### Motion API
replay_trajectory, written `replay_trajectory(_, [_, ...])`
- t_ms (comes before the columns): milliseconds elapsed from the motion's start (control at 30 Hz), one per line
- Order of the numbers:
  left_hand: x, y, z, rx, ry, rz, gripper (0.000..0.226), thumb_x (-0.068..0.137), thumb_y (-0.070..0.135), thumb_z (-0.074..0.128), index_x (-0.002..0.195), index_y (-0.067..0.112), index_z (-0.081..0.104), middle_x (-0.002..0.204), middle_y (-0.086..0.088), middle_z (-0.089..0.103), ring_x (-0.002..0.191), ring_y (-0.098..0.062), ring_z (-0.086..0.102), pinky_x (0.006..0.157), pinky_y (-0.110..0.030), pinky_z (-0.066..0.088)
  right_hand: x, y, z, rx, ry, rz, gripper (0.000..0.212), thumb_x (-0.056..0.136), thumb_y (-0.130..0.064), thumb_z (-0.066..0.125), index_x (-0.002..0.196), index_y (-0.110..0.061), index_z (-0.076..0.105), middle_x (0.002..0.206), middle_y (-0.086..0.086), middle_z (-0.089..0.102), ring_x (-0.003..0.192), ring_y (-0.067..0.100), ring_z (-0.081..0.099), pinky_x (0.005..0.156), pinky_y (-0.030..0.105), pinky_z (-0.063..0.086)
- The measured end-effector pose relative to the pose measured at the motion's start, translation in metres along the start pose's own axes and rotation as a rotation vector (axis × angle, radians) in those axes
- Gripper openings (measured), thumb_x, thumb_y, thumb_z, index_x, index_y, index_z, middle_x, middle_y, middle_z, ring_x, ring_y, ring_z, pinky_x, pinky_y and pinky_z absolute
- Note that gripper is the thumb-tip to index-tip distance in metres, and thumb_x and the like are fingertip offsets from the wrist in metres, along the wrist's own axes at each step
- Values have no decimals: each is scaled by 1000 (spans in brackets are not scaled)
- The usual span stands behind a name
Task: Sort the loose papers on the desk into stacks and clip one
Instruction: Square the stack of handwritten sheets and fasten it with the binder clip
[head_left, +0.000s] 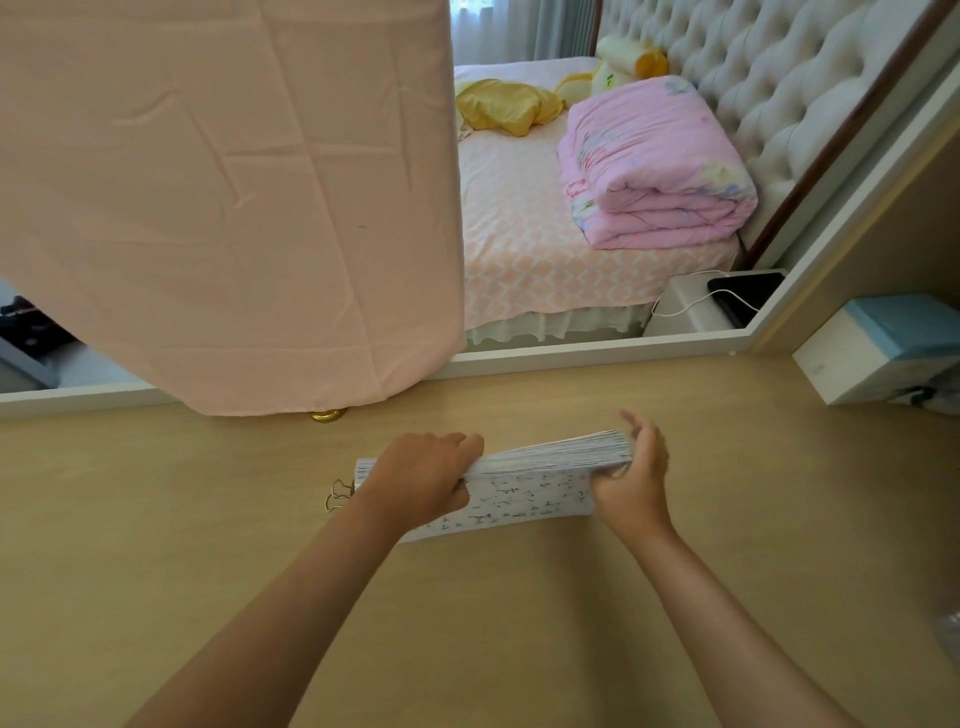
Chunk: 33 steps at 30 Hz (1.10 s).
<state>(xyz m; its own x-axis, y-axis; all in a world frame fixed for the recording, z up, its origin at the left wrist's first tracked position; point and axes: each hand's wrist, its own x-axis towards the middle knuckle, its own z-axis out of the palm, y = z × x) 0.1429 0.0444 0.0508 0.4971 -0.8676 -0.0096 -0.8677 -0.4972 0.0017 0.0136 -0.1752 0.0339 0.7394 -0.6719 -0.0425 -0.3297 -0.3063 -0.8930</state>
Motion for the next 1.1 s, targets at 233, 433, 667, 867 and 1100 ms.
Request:
replay_trajectory(233, [2, -1, -4, -12, 25, 27, 24, 71, 27, 64, 90, 16, 54, 69, 0, 57, 48, -21, 50, 43, -24, 14, -10, -80, 10, -774, -470, -732, 78, 74, -39, 66, 144, -21, 36, 137, -1, 44, 130, 20, 39, 119, 41, 24])
replay_trajectory(433, [-3, -6, -5, 14, 68, 62, 30, 60, 31, 73, 83, 20, 57, 60, 7, 57, 39, -14, 42, 44, -17, 1, 14, -75, 35, -1049, -593, -612, 22, 91, -41, 61, 108, -27, 57, 102, -5, 63, 95, 20, 60, 72, 32, 42])
replay_trajectory(667, [-67, -64, -5, -138, 16, -274, 21, 77, 38, 65, 83, 31, 46, 73, 13, 55, 63, -11, 53, 47, -24, 28, 18, -64, 39, -975, -548, -736, 13, 93, -39, 58, 99, -28, 56, 90, -8, 62, 77, 16, 55, 66, 31, 44])
replay_trajectory(867, [-127, -92, 64, -495, 87, -710, 36, 88, 23, 68, 123, 24, 59, 127, 1, 59, 117, -21, 55, 93, -34, 48, 23, -65, 44, -1002, -520, -739, 17, 95, -40, 55, 105, -28, 55, 91, -9, 61, 78, 17, 59, 63, 30, 40])
replay_trajectory(1100, [-121, -67, 119, -562, -141, -666, 52, 95, 23, 56, 146, 26, 44, 154, -7, 34, 138, -27, 36, 107, -41, 41, 28, -62, 47, -1018, -477, -751, 18, 93, -41, 57, 103, -25, 58, 89, -7, 64, 77, 20, 61, 61, 29, 37])
